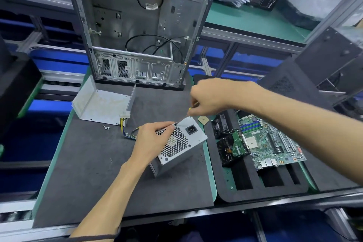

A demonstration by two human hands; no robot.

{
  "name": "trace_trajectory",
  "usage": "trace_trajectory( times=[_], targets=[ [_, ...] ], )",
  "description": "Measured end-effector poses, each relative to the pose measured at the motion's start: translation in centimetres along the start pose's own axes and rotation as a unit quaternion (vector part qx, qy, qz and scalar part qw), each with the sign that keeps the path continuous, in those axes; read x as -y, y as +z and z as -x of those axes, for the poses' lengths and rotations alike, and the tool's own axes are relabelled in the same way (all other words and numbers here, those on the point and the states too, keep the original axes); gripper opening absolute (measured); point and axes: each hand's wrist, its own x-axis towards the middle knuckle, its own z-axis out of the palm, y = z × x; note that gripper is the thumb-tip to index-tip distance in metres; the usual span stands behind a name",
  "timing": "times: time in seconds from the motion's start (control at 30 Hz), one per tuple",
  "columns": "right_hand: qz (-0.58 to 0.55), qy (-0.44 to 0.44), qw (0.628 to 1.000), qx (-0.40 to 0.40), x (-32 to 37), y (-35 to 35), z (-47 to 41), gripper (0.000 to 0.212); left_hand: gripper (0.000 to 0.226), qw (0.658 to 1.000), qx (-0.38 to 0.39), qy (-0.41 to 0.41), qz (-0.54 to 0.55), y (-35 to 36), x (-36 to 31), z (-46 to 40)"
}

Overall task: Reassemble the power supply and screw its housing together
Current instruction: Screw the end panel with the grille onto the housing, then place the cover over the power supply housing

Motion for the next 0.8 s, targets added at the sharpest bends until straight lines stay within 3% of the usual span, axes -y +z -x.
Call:
trace_trajectory(
  times=[0.2, 0.3, 0.43, 0.57, 0.6, 0.67, 0.8],
  targets=[
    [-0.192, 0.105, 0.976, 0.007, -1.5, 4.9, 4.2, 0.051, 0.017, 0.999, 0.025, -0.016, -0.035, -0.2, -0.3, 0.0],
    [-0.353, 0.18, 0.915, -0.074, -0.6, 9.6, 5.3, 0.057, 0.017, 0.994, 0.083, -0.032, -0.064, -0.8, -0.4, -0.4],
    [-0.599, 0.324, 0.714, -0.164, 2.1, 17.2, 5.2, 0.053, 0.027, 0.965, 0.234, -0.102, -0.064, -2.3, -0.9, -1.6],
    [-0.776, 0.356, 0.51, -0.109, 3.3, 20.4, 3.8, 0.049, 0.034, 0.948, 0.278, -0.104, -0.111, -2.6, -2.4, -1.2],
    [-0.805, 0.34, 0.476, -0.095, 3.3, 20.5, 3.6, 0.05, 0.034, 0.949, 0.28, -0.101, -0.103, -2.3, -2.9, -0.6],
    [-0.82, 0.319, 0.471, -0.069, 3.0, 20.5, 3.5, 0.058, 0.034, 0.948, 0.285, -0.06, -0.126, -1.5, -4.0, 1.1],
    [-0.812, 0.309, 0.49, -0.073, 3.2, 21.3, 3.6, 0.073, 0.039, 0.902, 0.243, 0.092, -0.346, 0.7, -5.1, 3.9]
  ],
)
